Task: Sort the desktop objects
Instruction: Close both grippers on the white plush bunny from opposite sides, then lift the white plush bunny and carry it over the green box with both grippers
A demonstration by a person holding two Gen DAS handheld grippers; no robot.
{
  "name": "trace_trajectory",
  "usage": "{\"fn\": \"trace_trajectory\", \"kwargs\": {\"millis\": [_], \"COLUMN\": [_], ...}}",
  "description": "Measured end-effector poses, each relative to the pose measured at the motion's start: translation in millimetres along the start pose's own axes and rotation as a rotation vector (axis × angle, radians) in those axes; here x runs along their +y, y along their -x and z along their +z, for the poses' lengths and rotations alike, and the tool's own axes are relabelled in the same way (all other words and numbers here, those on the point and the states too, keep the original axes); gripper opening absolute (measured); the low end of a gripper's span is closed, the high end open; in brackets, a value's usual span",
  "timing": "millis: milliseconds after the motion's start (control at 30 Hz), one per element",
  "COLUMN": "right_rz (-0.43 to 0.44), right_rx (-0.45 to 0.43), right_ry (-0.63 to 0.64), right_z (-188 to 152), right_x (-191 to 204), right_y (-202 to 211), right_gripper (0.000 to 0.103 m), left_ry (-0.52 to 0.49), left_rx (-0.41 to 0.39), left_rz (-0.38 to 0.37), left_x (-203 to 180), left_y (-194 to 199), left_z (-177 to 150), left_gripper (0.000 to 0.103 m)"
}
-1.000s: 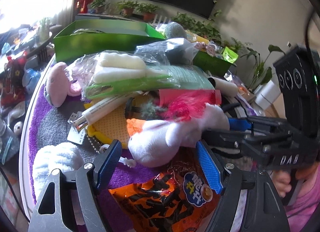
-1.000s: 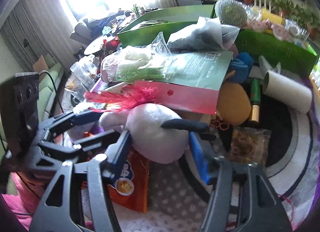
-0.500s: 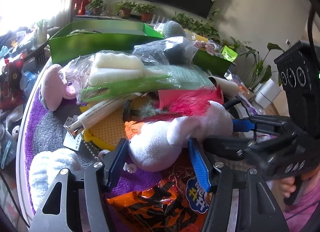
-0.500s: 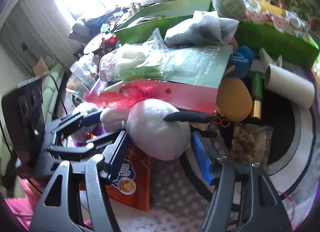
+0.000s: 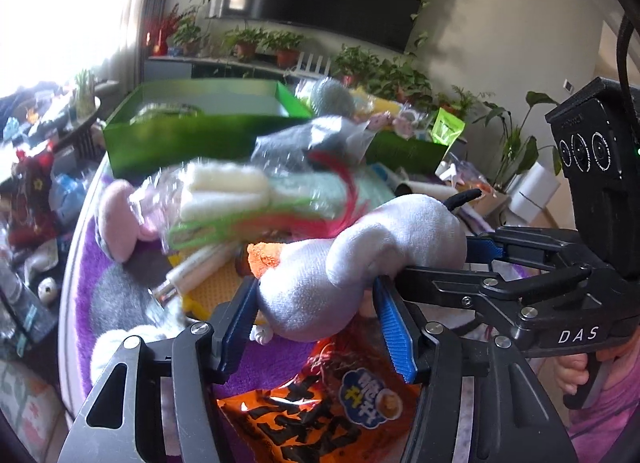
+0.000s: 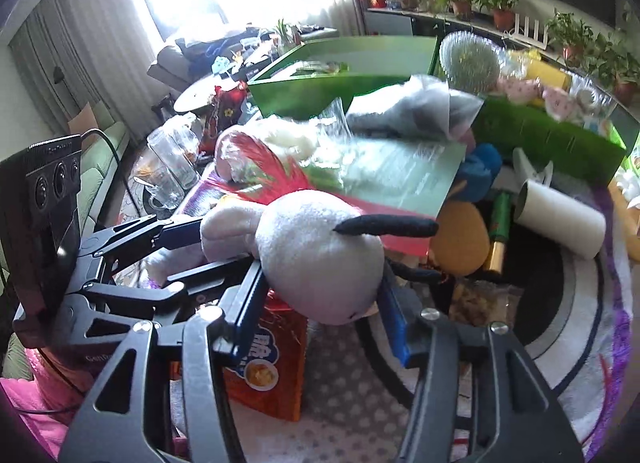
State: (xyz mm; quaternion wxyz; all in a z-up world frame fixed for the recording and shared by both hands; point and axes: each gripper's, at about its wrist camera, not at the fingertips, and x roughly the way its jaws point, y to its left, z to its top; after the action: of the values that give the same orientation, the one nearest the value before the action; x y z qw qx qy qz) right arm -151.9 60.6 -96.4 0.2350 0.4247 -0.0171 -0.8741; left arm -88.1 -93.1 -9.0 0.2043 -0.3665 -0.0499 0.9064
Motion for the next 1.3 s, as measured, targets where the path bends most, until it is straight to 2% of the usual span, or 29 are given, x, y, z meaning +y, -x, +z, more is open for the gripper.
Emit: {"fn": "trace_trajectory", "kwargs": {"millis": [533, 1300], "right_rz": [0.019, 0.070], "right_rx": [-0.143, -0.218], "right_ry": [0.069, 0.070], "right_z": [54.6, 134.9], "right_x": [14.6, 26.4], "right_y": [44.9, 51.2], "right_gripper": [0.056, 0.057], "left_ry": [-0.070, -0.111], "left_rx": [-0.143, -0.204], "left_rz": [0.058, 0.108], "left_x": [-9.0, 20.4], "left_y": [42.4, 57.2], "left_z": [67.4, 142.0], "left_gripper": [0.059, 0.059]}}
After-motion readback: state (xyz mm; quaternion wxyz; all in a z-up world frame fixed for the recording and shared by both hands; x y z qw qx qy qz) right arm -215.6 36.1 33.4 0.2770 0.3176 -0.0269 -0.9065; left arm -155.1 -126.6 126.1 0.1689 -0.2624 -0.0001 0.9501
